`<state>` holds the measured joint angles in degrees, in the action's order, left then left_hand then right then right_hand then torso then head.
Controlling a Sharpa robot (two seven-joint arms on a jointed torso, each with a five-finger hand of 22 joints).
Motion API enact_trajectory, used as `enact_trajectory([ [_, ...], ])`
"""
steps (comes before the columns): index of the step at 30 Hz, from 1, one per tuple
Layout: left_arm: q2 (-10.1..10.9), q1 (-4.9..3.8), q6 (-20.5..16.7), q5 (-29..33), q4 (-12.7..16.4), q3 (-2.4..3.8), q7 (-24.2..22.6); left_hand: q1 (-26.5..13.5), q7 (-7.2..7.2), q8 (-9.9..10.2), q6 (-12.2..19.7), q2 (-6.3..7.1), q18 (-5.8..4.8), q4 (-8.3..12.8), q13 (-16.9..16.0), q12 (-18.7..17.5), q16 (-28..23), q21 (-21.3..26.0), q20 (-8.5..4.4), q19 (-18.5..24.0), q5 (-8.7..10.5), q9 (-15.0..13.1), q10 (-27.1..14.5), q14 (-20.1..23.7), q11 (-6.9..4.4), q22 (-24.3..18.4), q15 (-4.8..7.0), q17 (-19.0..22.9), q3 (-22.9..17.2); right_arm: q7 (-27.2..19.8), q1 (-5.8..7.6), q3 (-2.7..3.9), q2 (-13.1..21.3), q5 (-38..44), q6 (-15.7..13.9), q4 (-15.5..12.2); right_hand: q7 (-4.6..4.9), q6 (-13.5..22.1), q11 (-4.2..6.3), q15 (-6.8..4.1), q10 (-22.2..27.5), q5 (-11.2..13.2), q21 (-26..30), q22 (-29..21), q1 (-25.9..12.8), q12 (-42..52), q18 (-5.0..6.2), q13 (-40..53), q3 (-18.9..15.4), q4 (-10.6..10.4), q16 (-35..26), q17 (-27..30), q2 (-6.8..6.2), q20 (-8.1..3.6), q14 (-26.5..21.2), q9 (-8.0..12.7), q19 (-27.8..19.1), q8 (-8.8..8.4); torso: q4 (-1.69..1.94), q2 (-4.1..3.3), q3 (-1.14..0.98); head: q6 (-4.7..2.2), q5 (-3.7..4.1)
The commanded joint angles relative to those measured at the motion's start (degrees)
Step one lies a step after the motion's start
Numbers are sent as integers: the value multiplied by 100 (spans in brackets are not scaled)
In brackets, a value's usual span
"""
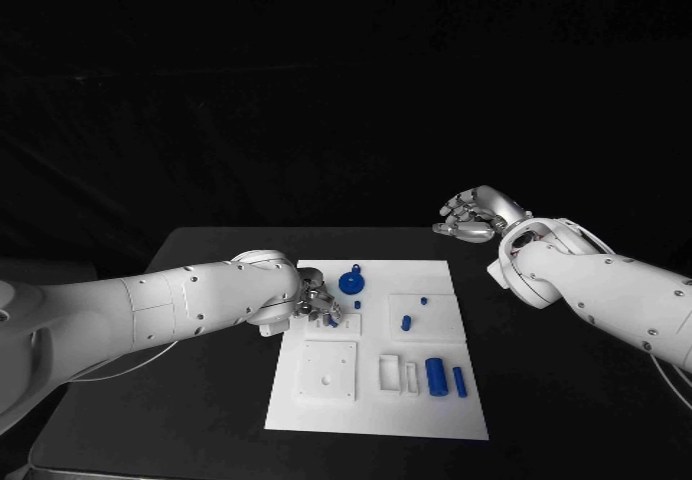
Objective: Assemble the parts on the task board
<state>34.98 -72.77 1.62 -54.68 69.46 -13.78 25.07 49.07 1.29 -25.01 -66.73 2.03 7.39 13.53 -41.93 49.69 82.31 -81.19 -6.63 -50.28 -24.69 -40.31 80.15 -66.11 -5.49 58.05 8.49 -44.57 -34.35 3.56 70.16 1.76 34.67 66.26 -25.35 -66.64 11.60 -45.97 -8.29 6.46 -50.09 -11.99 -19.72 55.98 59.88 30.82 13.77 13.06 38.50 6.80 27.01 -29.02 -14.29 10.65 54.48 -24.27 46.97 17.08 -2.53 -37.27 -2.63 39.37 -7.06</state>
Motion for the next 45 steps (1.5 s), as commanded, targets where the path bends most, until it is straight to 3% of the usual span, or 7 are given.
enact_trajectory([
  [1,-23,3,153,-4,-24,4,-65,72,-118,-24,-139,-15,51,309,-6,32,16,-40,-891,-47,-104,-9,-12,-282,-44,-10,314,2,-726,-121,3,2,-7,-171,147,7,5,15,-7,5,-45,-33,45,-11,1,-34,60,-35,-31,33,-29,18,54,32,41,13,-3,41,-9,-3,0,10,-9],
  [10,-32,16,204,6,-19,4,-67,75,-117,-22,-137,-14,51,309,-6,32,14,-41,-891,-46,-98,-12,-14,-281,-43,-13,313,4,-729,-250,4,2,-18,-428,251,62,-14,-30,-45,119,-173,-125,316,-121,-26,-393,63,-460,-36,141,-333,272,148,125,-82,39,-185,92,-6,-1,4,19,0],
  [30,-58,21,165,6,-76,4,-68,90,-116,-14,-133,-5,51,310,-4,34,12,-45,-889,-44,-83,-22,-17,-284,-43,-23,310,7,-737,-216,4,2,-29,-431,234,72,-11,-28,-43,129,-352,-139,413,-144,-58,-641,89,-688,-64,188,-455,390,182,168,-32,65,-180,103,-2,-1,3,27,2],
  [45,-128,75,219,6,-138,5,-44,92,-111,4,-118,-28,50,302,2,31,4,-52,-884,-45,-25,-37,-27,-286,-40,-41,308,14,-738,-214,4,2,-43,-431,248,76,-8,-21,-45,135,-377,-137,431,-144,-55,-684,94,-728,-71,200,-477,411,181,176,-28,72,-181,101,-8,0,0,33,12],
])
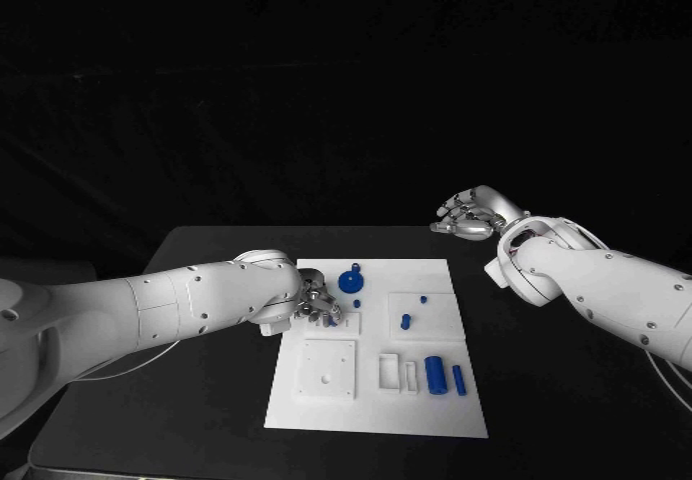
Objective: Assemble the parts on the task board
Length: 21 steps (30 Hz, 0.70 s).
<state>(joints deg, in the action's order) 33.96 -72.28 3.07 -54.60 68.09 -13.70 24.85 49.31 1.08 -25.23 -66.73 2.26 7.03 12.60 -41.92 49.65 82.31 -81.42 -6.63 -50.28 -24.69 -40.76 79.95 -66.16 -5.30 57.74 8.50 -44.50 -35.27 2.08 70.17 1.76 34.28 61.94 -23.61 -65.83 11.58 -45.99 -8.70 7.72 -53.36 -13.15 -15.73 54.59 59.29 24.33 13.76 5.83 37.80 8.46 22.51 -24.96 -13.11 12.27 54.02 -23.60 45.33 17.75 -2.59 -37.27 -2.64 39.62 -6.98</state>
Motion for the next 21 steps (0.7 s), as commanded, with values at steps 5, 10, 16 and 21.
enact_trajectory([
  [5,-22,30,166,-1,23,-4,-21,72,-89,30,-114,-50,85,396,2,33,3,-30,-884,-43,-18,6,-10,-281,-58,-12,306,8,-648,-61,2,2,-1,1,83,-2,-6,-18,-4,9,-52,-21,34,-6,4,-39,96,-8,-2,36,-29,7,63,14,18,6,-18,34,1,0,2,16,10],
  [10,-11,35,121,-1,14,-3,-24,81,-88,34,-111,-47,86,399,3,33,2,-32,-883,-41,-13,3,-13,-280,-58,-15,305,9,-651,-63,2,2,-2,1,81,-2,-5,-18,-5,10,-58,-21,37,-6,5,-46,97,-15,-3,38,-33,11,64,16,19,7,-19,34,2,0,1,16,10],
  [16,-4,37,71,4,11,-2,-33,85,-88,36,-110,-46,85,398,4,34,1,-33,-882,-40,-10,0,-14,-280,-58,-18,305,9,-652,-70,2,2,2,1,73,-2,-5,-17,-5,11,-65,-20,40,-5,6,-56,98,-25,-5,40,-36,15,66,18,23,9,-18,34,2,-2,4,15,14],
  [21,11,37,30,53,19,0,-40,88,-88,37,-110,-47,85,397,4,34,1,-34,-881,-39,-7,-2,-14,-280,-58,-20,304,10,-653,-74,2,2,-1,1,68,2,-5,-18,-4,10,-73,-20,43,-4,7,-63,100,-33,-7,42,-39,19,67,19,26,11,-17,35,-1,-2,2,10,12],
])
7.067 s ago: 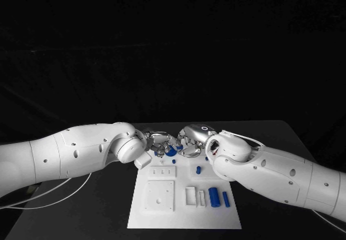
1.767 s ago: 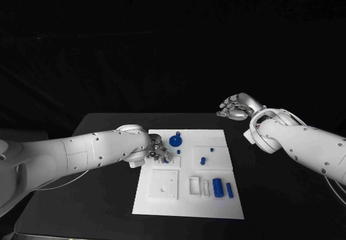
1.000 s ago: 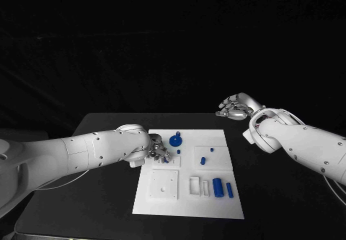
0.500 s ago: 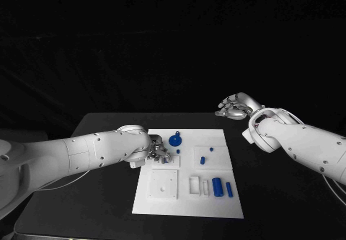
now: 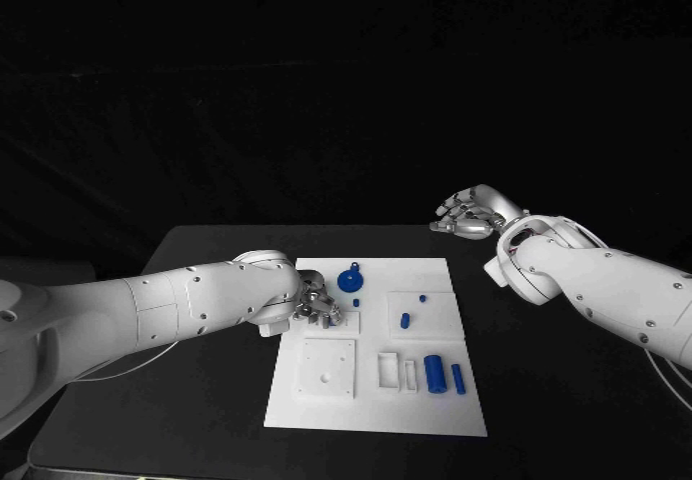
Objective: Assemble the parts on the task board
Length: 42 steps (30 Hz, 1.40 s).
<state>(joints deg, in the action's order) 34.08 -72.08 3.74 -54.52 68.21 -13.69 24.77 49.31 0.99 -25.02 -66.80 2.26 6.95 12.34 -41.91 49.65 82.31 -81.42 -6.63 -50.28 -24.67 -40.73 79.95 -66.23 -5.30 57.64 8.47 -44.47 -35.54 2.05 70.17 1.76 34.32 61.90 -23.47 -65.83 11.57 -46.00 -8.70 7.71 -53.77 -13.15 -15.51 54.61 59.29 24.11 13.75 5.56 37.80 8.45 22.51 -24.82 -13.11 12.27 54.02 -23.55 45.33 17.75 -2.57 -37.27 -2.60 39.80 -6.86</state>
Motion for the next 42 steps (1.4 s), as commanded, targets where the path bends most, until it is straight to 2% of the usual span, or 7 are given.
enact_trajectory([
  [1,1,17,-40,54,10,-2,-34,88,-79,17,-103,-47,93,423,4,34,1,-35,-881,-39,-9,-5,-14,-273,-58,-10,308,6,-626,-72,2,2,-6,6,53,1,-4,-17,-4,12,-33,-20,22,-6,7,-42,101,-8,-7,43,-40,6,68,20,27,6,-17,35,-3,-1,-1,-7,1],
  [10,85,15,-52,346,67,7,-78,92,-78,20,-102,-46,93,422,5,34,0,-37,-880,-38,-3,-9,-15,-273,-58,-14,307,8,-627,-76,1,2,-3,6,63,6,-4,-17,-4,12,-44,-21,27,-4,6,-54,103,-20,-11,45,-45,12,70,22,31,8,-15,36,1,4,-2,-10,7],
  [17,187,-37,115,461,113,59,-79,100,-77,25,-99,-41,93,425,7,33,-1,-38,-880,-36,2,-13,-18,-273,-57,-17,307,9,-629,-73,1,2,8,6,71,7,-4,-17,-4,12,-49,-21,30,-4,4,-63,104,-29,-14,46,-49,16,71,24,33,10,-15,36,6,3,-7,-16,10],
  [23,180,-86,232,509,83,61,-73,111,-74,35,-91,-36,91,423,10,29,-6,-39,-877,-28,13,-18,-27,-266,-53,-23,304,11,-631,-73,1,2,1,6,75,10,-4,-17,-4,13,-53,-22,34,-3,5,-70,106,-35,-15,47,-52,19,73,25,34,11,-15,36,-4,1,-8,-22,3],
  [37,181,-88,165,538,62,62,-103,118,-69,45,-86,-35,89,416,13,28,-10,-42,-874,-20,29,-26,-34,-259,-49,-30,300,14,-629,-72,1,2,11,6,117,3,-4,-15,-4,14,-63,-20,42,-2,9,-86,108,-51,-17,53,-60,27,74,28,35,15,-17,36,3,1,-5,-21,9],
  [40,203,-88,130,570,72,62,-139,116,-63,58,-78,-32,87,404,17,24,-19,-43,-871,-15,62,-34,-45,-251,-43,-41,296,19,-622,-81,1,1,22,6,159,-6,-4,-14,-4,14,-68,-19,47,-1,20,-95,110,-60,-16,64,-66,32,79,29,33,17,-19,36,4,-1,-1,-20,15],
  [42,222,-88,83,644,89,62,-168,130,-52,88,-56,-28,86,382,28,13,-44,-42,-868,-6,274,-50,-72,-232,-30,-67,289,34,-616,-86,1,1,30,6,175,-16,-4,-14,-4,15,-70,-18,50,-1,27,-101,111,-66,-15,70,-69,35,84,30,32,18,-21,36,2,1,1,-22,17],
])
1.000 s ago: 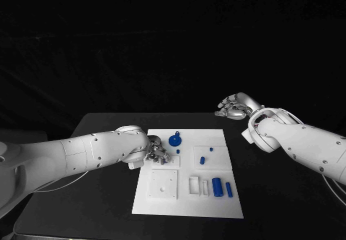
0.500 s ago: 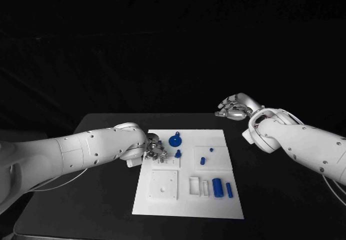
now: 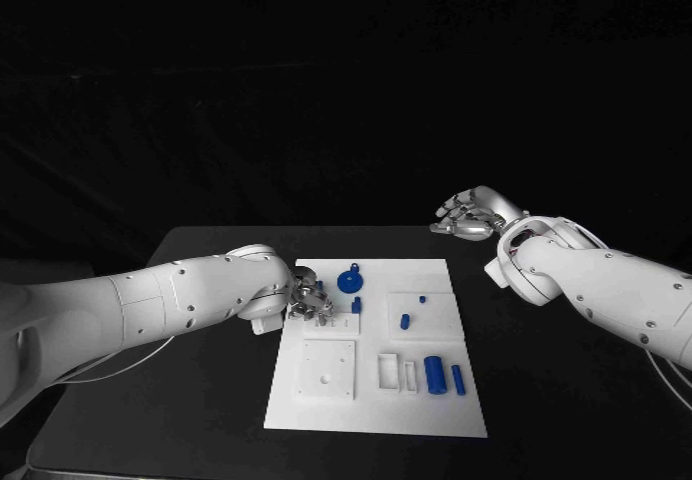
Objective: Assemble the parts on the task board
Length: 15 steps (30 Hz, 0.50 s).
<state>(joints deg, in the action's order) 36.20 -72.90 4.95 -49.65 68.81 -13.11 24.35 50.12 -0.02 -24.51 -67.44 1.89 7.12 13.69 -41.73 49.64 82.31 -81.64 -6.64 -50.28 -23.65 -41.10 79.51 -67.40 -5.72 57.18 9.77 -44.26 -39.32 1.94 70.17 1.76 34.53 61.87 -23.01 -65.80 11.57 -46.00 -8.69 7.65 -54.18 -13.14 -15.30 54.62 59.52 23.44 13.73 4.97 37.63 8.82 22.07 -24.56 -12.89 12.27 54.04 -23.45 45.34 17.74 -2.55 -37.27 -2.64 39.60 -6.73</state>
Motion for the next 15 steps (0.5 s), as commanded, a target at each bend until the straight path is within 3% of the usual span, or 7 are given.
enact_trajectory([
  [1,21,-6,-82,179,43,5,-149,63,56,58,23,12,70,231,14,15,-50,-19,-866,-4,279,-17,-30,-112,19,-34,155,19,-244,-75,1,1,13,8,134,-23,-3,-13,-5,21,-31,-19,30,-1,8,-37,113,-10,3,38,-27,10,64,30,29,9,-22,36,0,1,5,-3,6],
  [5,76,-6,-294,273,102,6,-283,214,101,218,128,119,72,36,30,9,-86,-28,-864,5,885,-7,-70,-93,53,-110,128,48,-283,-82,1,-1,17,8,156,-23,-4,-14,-5,22,-41,-15,37,1,31,-50,115,-23,4,62,-33,17,73,33,32,12,-25,38,-1,-2,5,-9,13],
  [8,133,-6,-522,340,173,38,-456,351,144,350,220,233,63,-93,66,-70,-186,7,-853,69,1511,1,-185,-10,106,-170,89,99,-302,-99,1,-4,35,32,208,-36,-5,-16,-4,21,-52,-12,42,5,53,-60,118,-34,7,85,-36,21,87,35,38,14,-22,39,-1,2,7,-11,19],
  [9,144,-6,-623,376,188,95,-527,413,162,396,269,280,59,-100,73,-88,-207,14,-849,86,1614,6,-216,6,111,-185,79,111,-307,-105,1,-6,39,51,218,-40,-6,-19,-3,20,-59,-9,43,6,65,-64,120,-39,8,98,-36,22,94,35,42,15,-20,41,1,2,7,-12,21],
  [12,234,-6,-840,380,313,124,-660,610,302,683,739,394,54,-58,114,-168,-301,63,-835,150,1823,115,-331,98,231,-229,-26,159,-351,-109,1,-10,57,100,233,-51,-9,-30,1,15,-82,0,42,13,89,-71,125,-50,8,132,-34,25,111,38,59,16,-7,48,5,-2,6,-21,23],
  [13,273,-6,-909,380,365,147,-718,671,327,720,795,453,43,-69,120,-176,-315,73,-816,167,1986,129,-344,112,257,-243,-50,168,-335,-107,1,-10,57,111,253,-55,-11,-34,3,13,-90,4,41,16,94,-73,127,-53,7,140,-33,25,113,39,64,16,-3,51,7,-1,6,-26,25],
  [15,345,-9,-985,380,462,188,-772,763,354,750,823,563,28,-115,131,-196,-338,84,-785,192,2066,141,-382,139,278,-266,-73,182,-292,-108,0,-12,67,135,282,-59,-16,-50,10,6,-117,13,36,25,104,-75,127,-61,4,162,-27,25,124,38,85,17,16,59,5,2,3,-31,28],
])
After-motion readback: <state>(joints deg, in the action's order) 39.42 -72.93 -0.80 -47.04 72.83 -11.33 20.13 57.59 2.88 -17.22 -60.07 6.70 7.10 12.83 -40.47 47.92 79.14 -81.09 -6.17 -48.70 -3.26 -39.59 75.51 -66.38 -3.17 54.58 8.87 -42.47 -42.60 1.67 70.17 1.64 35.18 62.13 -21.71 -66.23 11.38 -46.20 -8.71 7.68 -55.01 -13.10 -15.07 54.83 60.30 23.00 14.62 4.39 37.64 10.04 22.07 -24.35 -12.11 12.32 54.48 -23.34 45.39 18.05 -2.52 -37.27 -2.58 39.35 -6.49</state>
